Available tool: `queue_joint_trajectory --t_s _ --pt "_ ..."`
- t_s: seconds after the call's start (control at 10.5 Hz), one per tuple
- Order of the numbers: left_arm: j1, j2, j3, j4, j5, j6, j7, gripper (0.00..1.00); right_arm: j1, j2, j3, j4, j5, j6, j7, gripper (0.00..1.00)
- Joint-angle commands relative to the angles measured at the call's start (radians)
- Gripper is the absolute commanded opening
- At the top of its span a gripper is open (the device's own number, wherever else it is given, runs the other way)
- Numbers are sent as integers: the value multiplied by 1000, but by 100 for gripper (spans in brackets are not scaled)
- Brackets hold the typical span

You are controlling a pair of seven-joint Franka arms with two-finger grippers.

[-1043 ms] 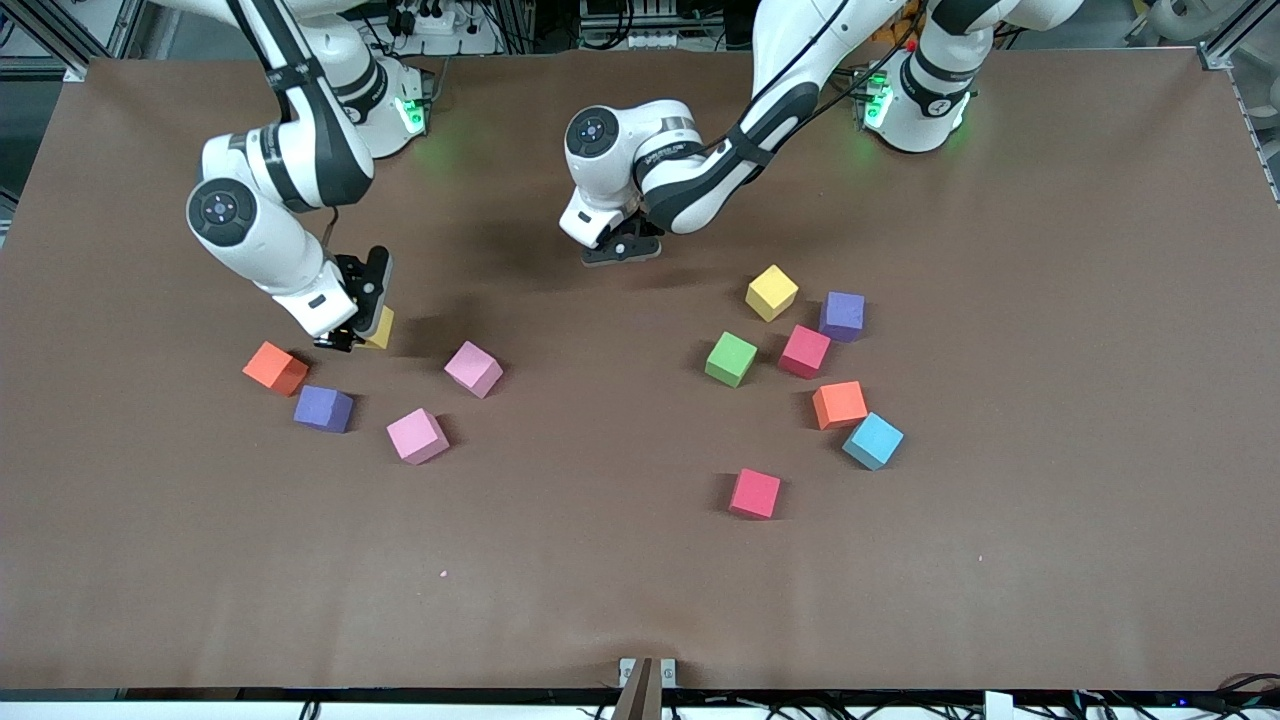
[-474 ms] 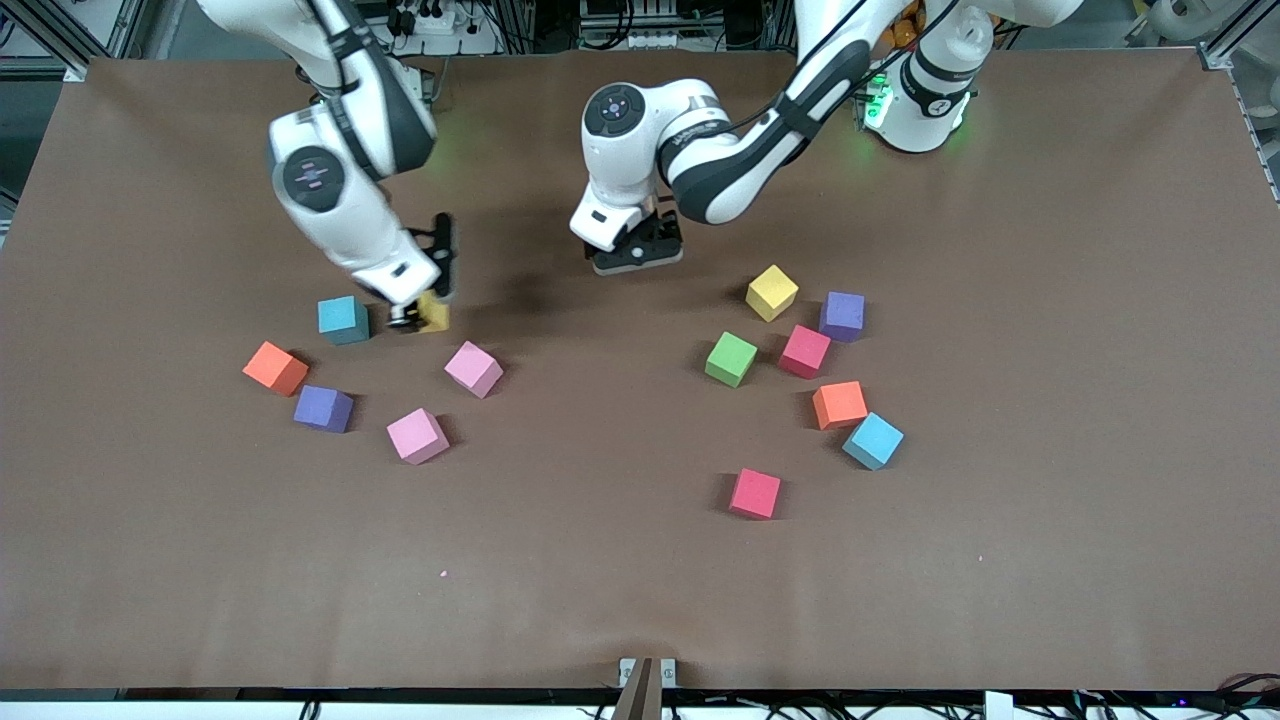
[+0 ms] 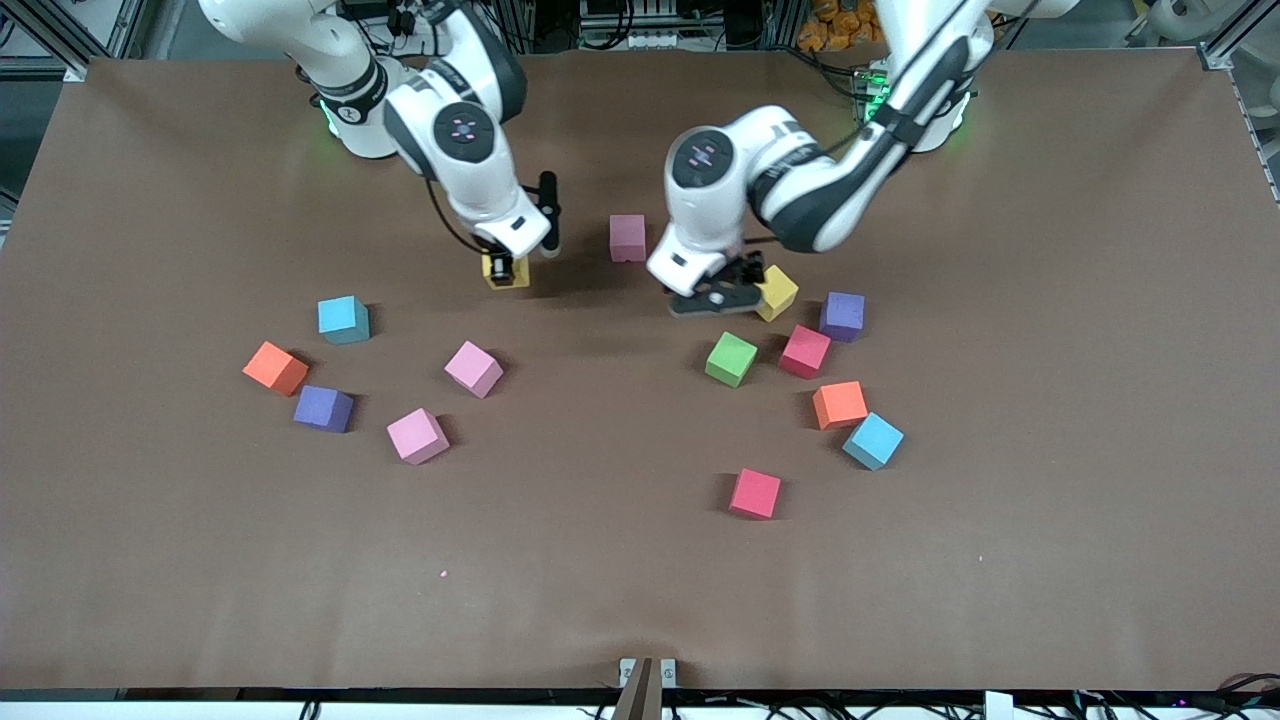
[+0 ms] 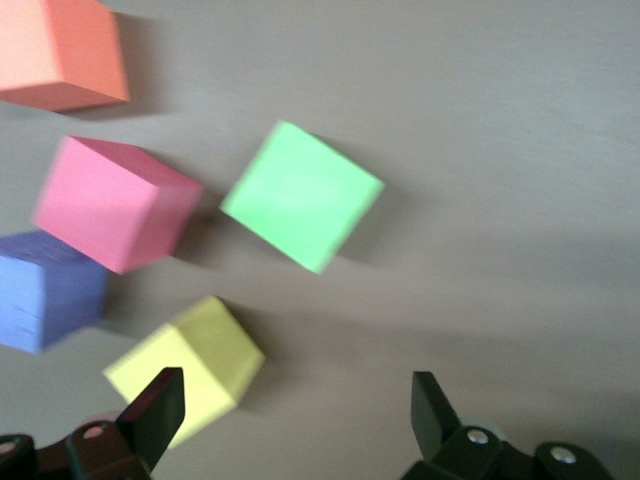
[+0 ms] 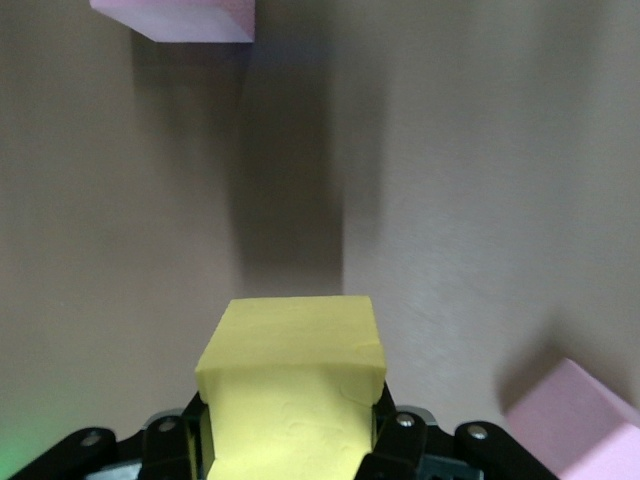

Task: Form number 2 with 11 blocks
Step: 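Place the yellow cube beside pink while the left gripper reaches another yellow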

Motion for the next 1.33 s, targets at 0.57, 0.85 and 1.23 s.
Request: queue_joint_trajectory --t_s 0.57,0.85,1.23 --pt "142 -93 1 -180 -126 10 -92 100 220 152 -9 54 0 125 358 20" --pt "144 -102 1 -244 -156 87 -190 100 226 163 -8 55 0 155 365 20" --pt "144 -96 1 -310 -157 206 -324 100 250 187 -6 75 1 156 370 17"
